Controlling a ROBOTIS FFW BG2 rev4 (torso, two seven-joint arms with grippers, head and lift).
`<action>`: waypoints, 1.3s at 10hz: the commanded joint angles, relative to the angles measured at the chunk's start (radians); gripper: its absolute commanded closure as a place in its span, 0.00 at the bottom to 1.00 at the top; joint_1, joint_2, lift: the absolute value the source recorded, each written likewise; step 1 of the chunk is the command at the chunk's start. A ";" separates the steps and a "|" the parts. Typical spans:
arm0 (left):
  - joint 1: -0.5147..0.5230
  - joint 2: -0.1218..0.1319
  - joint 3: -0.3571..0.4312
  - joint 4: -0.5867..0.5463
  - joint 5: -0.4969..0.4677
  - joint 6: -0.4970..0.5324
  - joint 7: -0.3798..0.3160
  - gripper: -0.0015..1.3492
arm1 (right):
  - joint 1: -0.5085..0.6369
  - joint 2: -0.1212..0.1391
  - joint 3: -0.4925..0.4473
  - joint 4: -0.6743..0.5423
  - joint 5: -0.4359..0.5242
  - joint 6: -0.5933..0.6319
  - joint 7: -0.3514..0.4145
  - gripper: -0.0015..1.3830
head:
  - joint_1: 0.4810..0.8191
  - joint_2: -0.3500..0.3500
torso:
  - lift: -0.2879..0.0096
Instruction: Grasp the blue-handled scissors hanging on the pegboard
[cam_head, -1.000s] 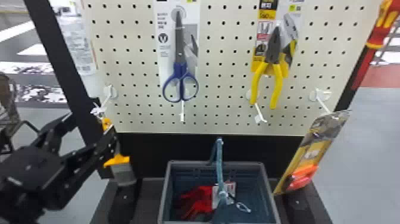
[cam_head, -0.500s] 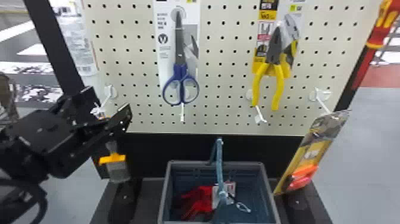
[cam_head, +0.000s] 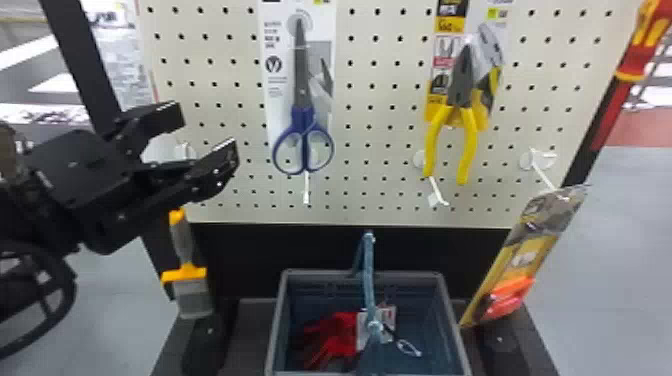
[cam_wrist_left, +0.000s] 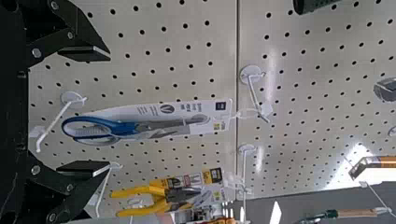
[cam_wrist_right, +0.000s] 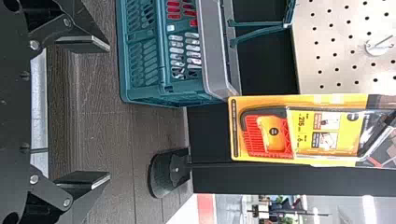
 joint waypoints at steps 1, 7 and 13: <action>-0.042 0.001 -0.038 0.000 0.023 0.037 -0.007 0.33 | -0.001 0.000 0.000 -0.002 0.000 0.000 0.000 0.23 | 0.20 0.50 | 0.63; -0.164 0.015 -0.113 0.096 0.031 0.049 -0.065 0.33 | -0.010 -0.002 0.000 -0.002 0.004 0.001 0.000 0.23 | 0.20 0.50 | 0.63; -0.239 0.008 -0.152 0.196 0.028 0.018 -0.082 0.34 | -0.014 0.000 0.000 -0.002 0.003 0.001 0.000 0.23 | 0.20 0.50 | 0.63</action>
